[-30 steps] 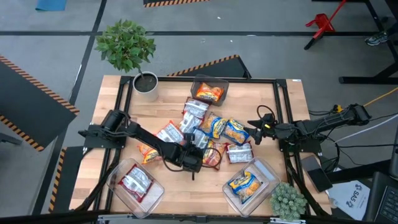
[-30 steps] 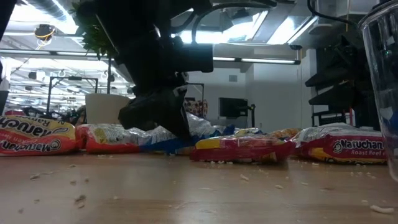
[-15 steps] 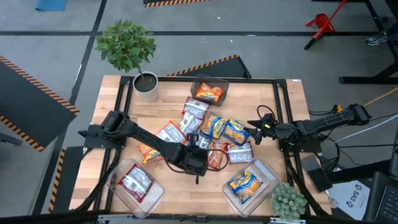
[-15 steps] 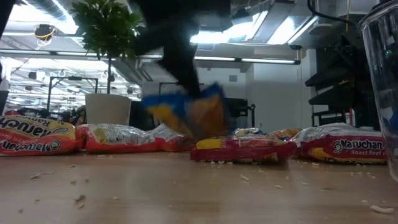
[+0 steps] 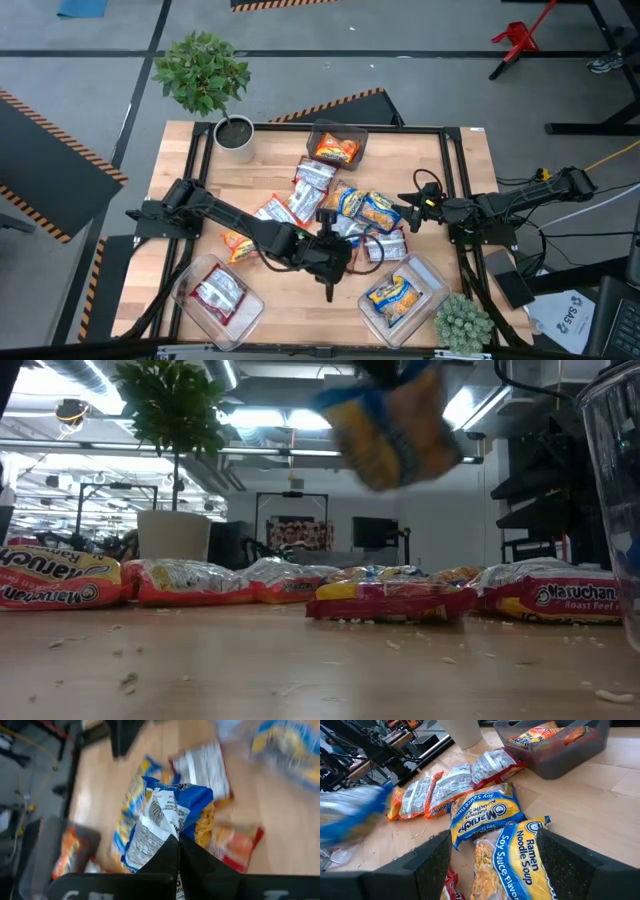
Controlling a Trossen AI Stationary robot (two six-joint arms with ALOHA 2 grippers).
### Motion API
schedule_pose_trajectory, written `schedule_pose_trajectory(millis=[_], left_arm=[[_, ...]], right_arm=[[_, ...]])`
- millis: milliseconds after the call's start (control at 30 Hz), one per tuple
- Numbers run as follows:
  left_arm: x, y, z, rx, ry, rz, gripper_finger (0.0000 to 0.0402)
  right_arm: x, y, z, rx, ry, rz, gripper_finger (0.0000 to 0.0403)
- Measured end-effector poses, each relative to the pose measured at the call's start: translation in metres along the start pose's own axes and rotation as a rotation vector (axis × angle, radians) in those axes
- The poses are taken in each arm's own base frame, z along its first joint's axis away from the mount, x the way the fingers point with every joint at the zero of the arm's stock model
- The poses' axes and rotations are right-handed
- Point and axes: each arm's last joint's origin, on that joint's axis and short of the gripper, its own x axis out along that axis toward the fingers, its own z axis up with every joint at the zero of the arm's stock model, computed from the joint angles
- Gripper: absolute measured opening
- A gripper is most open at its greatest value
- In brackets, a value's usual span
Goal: Sort Maruchan noodles
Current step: Put the blue noodle pack into the right transparent bin
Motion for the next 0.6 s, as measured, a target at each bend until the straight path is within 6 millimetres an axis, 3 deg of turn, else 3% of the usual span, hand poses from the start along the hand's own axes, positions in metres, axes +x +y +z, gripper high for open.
schedule_pose_trajectory(millis=[233,600], left_arm=[[-0.014,0.001,0.027,-0.069,-0.198,-0.011,0.0],[-0.018,-0.01,0.043,-0.163,-0.352,0.022,0.0]], right_arm=[[0.0,0.0,0.0,-0.002,-0.005,-0.011,0.028],[0.0,-0.003,-0.001,-0.017,-0.006,-0.044,0.028]])
